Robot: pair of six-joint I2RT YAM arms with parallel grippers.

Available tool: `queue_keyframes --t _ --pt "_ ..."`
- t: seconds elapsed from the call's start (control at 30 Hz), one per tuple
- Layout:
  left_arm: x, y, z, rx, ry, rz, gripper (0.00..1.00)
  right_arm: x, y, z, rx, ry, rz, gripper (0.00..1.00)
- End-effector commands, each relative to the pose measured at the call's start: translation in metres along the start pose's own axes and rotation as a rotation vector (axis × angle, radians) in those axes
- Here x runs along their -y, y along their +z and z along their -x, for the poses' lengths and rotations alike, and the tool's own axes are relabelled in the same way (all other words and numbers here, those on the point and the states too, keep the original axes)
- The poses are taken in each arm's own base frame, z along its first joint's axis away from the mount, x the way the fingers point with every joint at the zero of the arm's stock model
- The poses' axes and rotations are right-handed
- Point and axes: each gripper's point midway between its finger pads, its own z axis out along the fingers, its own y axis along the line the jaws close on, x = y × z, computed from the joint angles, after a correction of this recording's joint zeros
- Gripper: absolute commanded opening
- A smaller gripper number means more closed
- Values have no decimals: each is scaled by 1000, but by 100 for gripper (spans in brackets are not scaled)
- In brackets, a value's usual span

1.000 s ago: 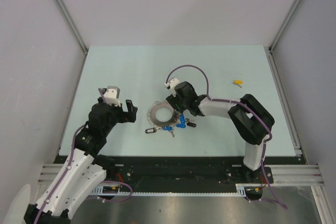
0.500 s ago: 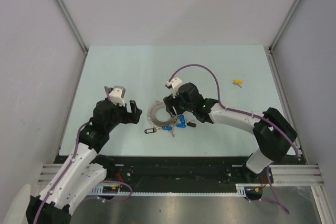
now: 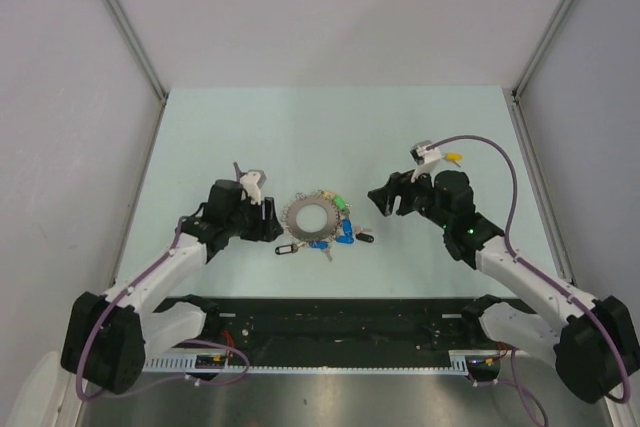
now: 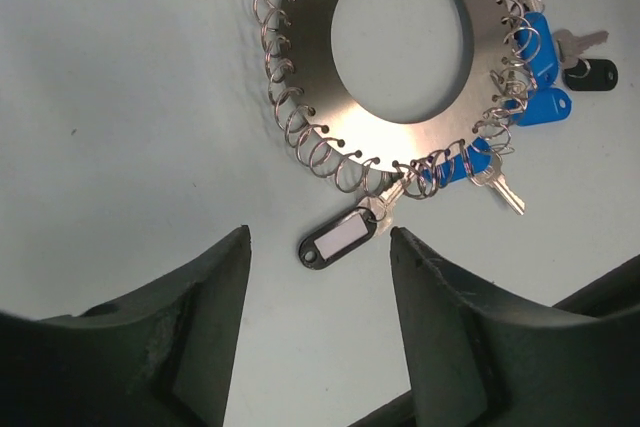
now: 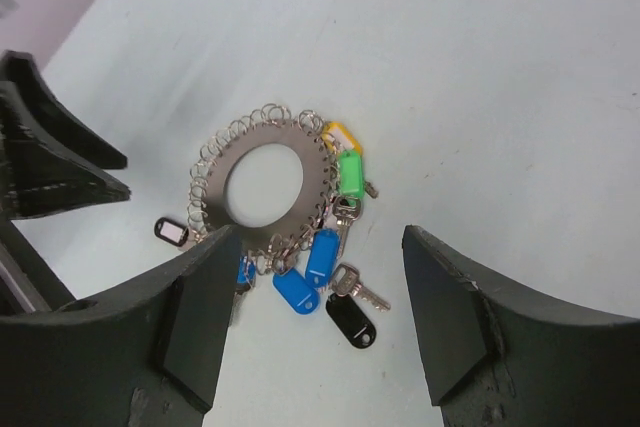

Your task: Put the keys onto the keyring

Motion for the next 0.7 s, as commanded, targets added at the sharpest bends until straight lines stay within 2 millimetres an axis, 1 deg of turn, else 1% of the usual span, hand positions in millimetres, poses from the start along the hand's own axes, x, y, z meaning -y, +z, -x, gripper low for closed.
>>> queue_keyframes --t 0.0,0.03,0.07,0.1,0.13,0.17,0.2,0.27,0.33,0.4,0.43,0.5,0.67 --pt "8 10 22 22 -26 -31 59 -6 -19 29 141 11 37 70" --pt "7 13 25 26 -25 -27 57 -1 -22 25 145 8 27 70" --pt "6 16 27 24 -26 -19 54 -2 -27 32 184 -7 33 70" --pt "3 22 25 8 -27 -8 51 -3 -30 34 202 -12 36 70" --pt "1 26 27 9 -26 -4 48 1 -32 29 203 -11 31 70" --pt "2 29 32 13 -26 -1 46 -1 -36 35 236 -21 39 70" --pt "-2 37 28 -15 -35 8 43 -1 -38 35 245 -27 38 70" --pt "-2 44 33 -16 -35 10 39 2 -40 34 254 -36 30 70" --pt "-6 55 29 -49 -43 21 35 4 -43 35 263 -45 21 70" --pt "-9 62 29 -66 -44 28 31 5 -43 34 264 -38 22 70" --pt "-13 67 23 -91 -48 42 29 6 -43 33 264 -37 25 70" --pt "-15 70 24 -100 -43 57 29 6 -43 32 263 -33 30 70" --pt "-21 71 15 -129 -30 83 27 5 -43 29 270 -32 35 71"
